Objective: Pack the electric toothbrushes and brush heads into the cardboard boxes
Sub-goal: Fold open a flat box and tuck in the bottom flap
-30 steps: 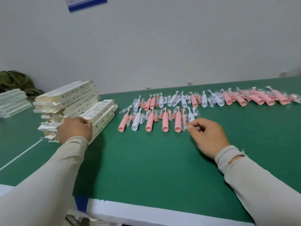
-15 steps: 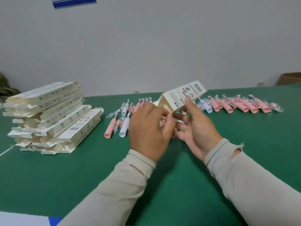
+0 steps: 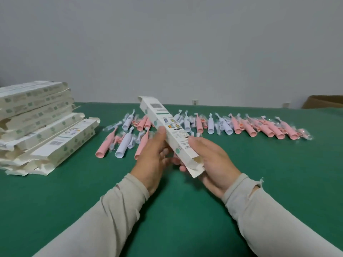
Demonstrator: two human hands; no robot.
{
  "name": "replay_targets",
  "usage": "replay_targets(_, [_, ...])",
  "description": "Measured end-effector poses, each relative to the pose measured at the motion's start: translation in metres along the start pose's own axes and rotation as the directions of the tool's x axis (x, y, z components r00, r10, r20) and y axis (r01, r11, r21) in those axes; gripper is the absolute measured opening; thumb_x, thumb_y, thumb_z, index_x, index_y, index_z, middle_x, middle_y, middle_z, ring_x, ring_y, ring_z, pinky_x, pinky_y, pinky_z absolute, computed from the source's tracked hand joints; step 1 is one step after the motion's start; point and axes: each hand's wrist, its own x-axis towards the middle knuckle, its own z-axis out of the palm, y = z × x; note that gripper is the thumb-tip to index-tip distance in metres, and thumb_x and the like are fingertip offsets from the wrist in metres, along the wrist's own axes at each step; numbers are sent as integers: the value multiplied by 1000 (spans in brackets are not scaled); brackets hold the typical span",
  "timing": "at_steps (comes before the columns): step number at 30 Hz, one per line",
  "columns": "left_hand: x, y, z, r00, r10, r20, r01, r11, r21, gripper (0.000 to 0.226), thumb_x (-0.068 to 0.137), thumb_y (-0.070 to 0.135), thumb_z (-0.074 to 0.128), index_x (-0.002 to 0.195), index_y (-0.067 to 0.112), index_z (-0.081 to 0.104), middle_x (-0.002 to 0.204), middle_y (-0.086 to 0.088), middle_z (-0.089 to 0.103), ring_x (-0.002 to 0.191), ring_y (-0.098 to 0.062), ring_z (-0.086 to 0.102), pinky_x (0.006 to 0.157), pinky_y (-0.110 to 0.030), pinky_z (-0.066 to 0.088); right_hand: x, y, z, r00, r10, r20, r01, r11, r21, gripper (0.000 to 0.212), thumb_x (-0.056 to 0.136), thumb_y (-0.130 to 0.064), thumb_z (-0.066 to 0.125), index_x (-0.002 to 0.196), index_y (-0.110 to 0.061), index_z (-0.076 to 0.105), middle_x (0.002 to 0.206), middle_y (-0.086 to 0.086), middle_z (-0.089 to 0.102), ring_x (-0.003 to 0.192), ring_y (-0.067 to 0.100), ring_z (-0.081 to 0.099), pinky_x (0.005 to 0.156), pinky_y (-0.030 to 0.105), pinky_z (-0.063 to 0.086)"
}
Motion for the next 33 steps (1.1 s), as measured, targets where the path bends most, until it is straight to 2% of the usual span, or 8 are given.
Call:
replay_targets(3, [-3,-1,3,984,-177,35,179,934,-310,102,66,61,78,140,0,46,130,-26,60,117,-38,62,96,-50,51,-4,12,13,998,14,66,-8,995,-104,36,87,-35,68,101,-2,62,112,-1,72,80,18,69,66,33,56])
replay_targets(5, [1,1,-1,986,-168,-12,146,890,-432,102,67,59,81,146,5,43,125,-26,55,126,-40,55,105,-54,47,-3,17,16,1000,4,5,-2,965,-262,38,92,-42,67,98,-4,64,107,-4,75,79,17,69,69,38,55])
replay_targets(10, [11,11,-17,970,-162,-181,49,861,-507,73,86,63,59,135,10,45,131,-18,57,108,-29,69,88,-47,57,-2,20,9,956,-277,-94,163,771,-615,21,96,-31,63,80,-20,68,68,-12,65,64,6,57,66,33,50])
replay_targets(15, [8,11,-15,971,-168,-170,55,849,-525,81,80,64,62,139,14,39,129,-22,58,107,-30,70,79,-42,59,-7,19,18,913,-405,-42,307,753,-582,16,90,-11,66,79,-22,68,73,-16,67,69,1,58,70,15,46])
replay_targets(22, [7,5,-14,977,-177,-122,103,883,-457,90,73,64,64,137,4,45,123,-22,59,103,-27,71,93,-43,57,-14,22,22,908,-414,62,372,730,-574,8,83,-23,72,83,-23,64,77,-23,67,59,-4,55,57,7,40])
replay_targets(27, [3,0,-6,998,-57,-8,48,899,-436,48,83,44,65,122,16,58,78,-7,63,81,-22,69,78,-38,59,-14,26,25,878,-479,8,390,705,-592,19,79,-17,79,74,-21,61,91,-22,71,69,-8,62,62,7,44])
replay_targets(30, [1,-1,-3,999,-26,38,39,900,-434,36,84,36,65,114,16,58,76,-7,70,80,-23,73,76,-38,59,-13,25,25,866,-499,-29,390,711,-585,16,74,-18,77,67,-21,62,92,-22,73,85,-9,64,70,10,47])
replay_targets(33, [-2,1,1,999,-22,47,40,906,-421,37,82,32,69,115,20,58,85,-13,71,87,-27,73,82,-47,58,-14,23,25,864,-498,-81,365,728,-581,20,73,-9,74,62,-21,62,70,-21,68,60,-5,57,59,10,43])
